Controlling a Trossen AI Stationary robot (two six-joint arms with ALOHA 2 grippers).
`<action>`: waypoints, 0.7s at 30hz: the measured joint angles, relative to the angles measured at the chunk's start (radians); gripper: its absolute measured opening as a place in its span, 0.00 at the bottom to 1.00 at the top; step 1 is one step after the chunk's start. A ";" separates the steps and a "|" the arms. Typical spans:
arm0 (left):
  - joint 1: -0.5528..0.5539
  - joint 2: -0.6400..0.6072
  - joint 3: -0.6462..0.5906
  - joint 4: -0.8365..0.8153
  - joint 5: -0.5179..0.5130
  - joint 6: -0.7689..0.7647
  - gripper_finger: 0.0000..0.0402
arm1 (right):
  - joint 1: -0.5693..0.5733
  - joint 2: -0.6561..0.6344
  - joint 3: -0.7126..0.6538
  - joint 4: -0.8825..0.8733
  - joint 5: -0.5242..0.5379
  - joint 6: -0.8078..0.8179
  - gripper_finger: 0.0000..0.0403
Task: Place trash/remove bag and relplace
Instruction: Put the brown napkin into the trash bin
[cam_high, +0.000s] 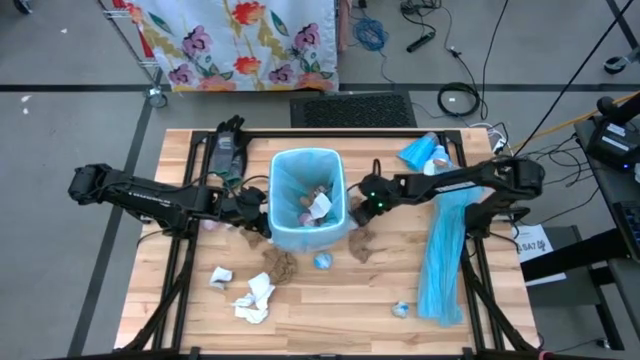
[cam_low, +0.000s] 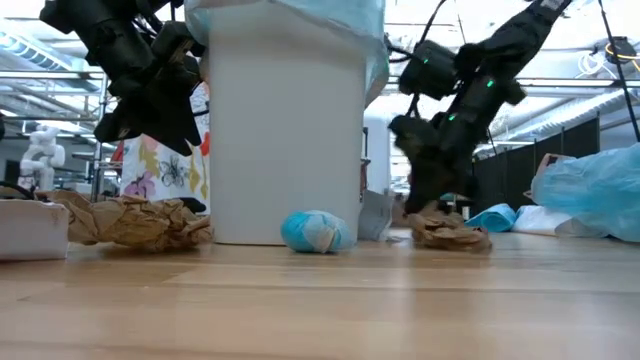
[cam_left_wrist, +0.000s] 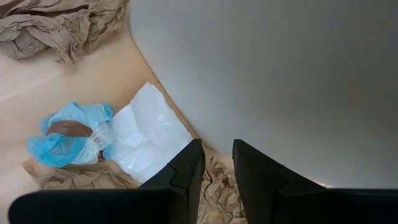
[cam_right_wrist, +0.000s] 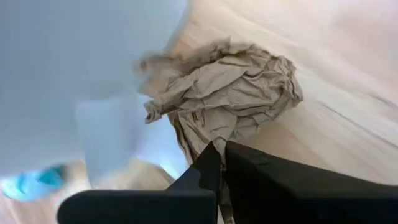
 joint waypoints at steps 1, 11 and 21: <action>0.000 0.000 0.000 -0.001 -0.003 0.002 0.22 | 0.000 -0.027 0.000 -0.051 0.019 0.000 0.00; 0.000 0.000 0.000 -0.004 -0.011 0.005 0.22 | -0.001 -0.328 0.000 -0.365 0.146 0.057 0.00; 0.000 0.000 0.000 0.000 -0.036 0.005 0.22 | -0.001 -0.521 0.241 -0.424 0.273 -0.004 0.00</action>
